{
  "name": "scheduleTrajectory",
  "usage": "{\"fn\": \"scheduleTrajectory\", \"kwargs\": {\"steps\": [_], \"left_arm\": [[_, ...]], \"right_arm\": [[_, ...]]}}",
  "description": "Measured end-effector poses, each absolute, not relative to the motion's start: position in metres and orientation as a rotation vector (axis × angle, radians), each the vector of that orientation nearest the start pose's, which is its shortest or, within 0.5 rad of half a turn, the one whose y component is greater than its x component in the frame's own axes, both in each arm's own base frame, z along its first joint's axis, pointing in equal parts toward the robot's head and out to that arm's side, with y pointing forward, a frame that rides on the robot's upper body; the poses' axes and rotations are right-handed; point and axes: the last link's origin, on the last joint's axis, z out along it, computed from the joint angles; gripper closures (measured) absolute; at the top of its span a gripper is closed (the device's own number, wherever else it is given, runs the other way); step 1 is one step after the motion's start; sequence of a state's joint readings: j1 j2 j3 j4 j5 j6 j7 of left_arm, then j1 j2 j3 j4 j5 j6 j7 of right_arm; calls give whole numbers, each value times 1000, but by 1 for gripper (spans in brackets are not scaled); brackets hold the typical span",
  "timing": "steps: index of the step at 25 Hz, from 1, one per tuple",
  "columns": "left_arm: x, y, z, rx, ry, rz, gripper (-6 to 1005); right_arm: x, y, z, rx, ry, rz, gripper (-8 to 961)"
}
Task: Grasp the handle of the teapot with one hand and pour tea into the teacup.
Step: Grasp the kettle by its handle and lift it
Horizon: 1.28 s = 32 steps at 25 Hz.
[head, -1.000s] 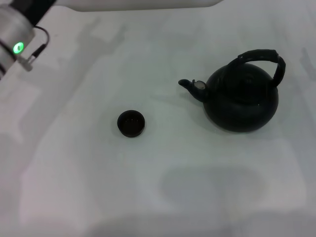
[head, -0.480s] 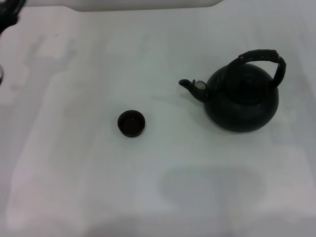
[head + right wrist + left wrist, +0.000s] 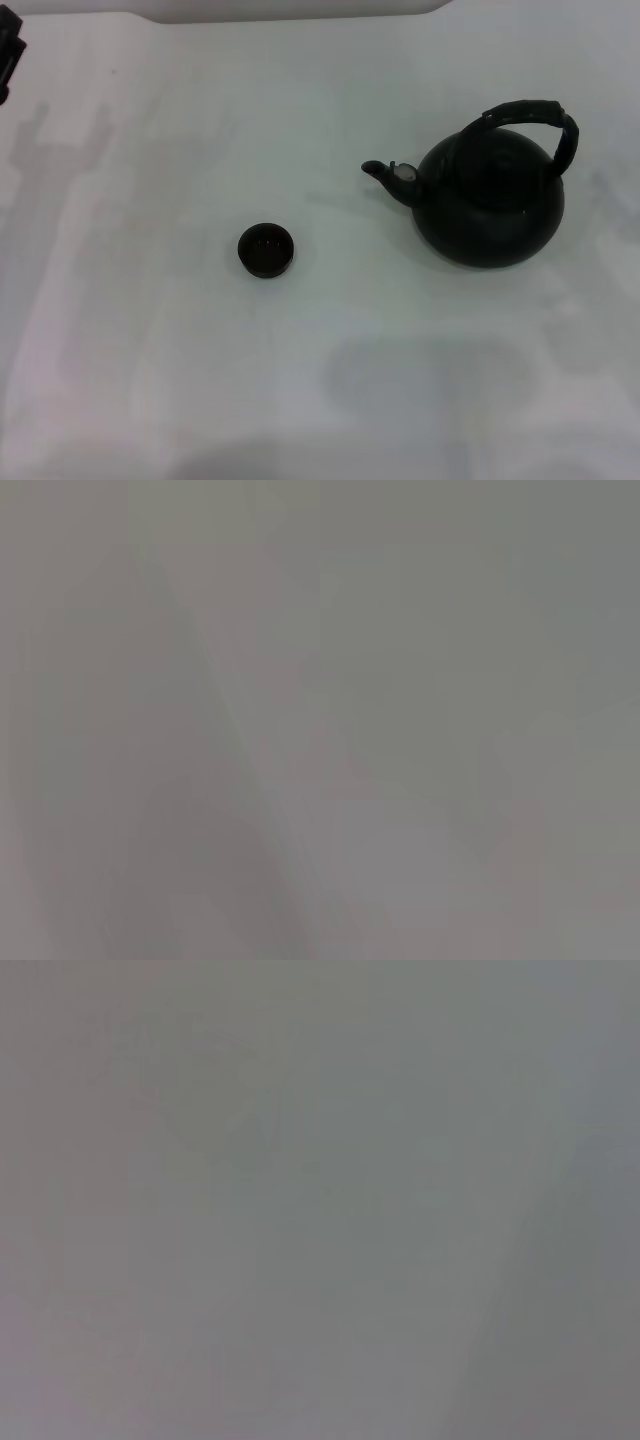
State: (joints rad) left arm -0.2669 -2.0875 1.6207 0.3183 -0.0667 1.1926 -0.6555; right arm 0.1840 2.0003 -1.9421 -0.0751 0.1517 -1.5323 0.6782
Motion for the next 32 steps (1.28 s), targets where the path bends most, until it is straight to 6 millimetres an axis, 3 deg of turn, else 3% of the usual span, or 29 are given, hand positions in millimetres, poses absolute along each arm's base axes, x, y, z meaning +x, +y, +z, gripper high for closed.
{"fn": "scheduleTrajectory", "kwargs": {"steps": [8, 19, 28, 32], "left_arm": [[-332, 309, 9, -1511, -802, -1078, 138], [-332, 311, 9, -1511, -806, -1076, 137], [-332, 311, 9, -1508, -816, -1084, 138], [-331, 312, 9, -1498, -836, -1105, 138]], "right_arm": [[360, 217, 1, -1860, 752, 1041, 96], [349, 258, -19, -1963, 763, 944, 101], [351, 265, -21, -1964, 772, 904, 105], [351, 265, -22, -1970, 774, 894, 243]]}}
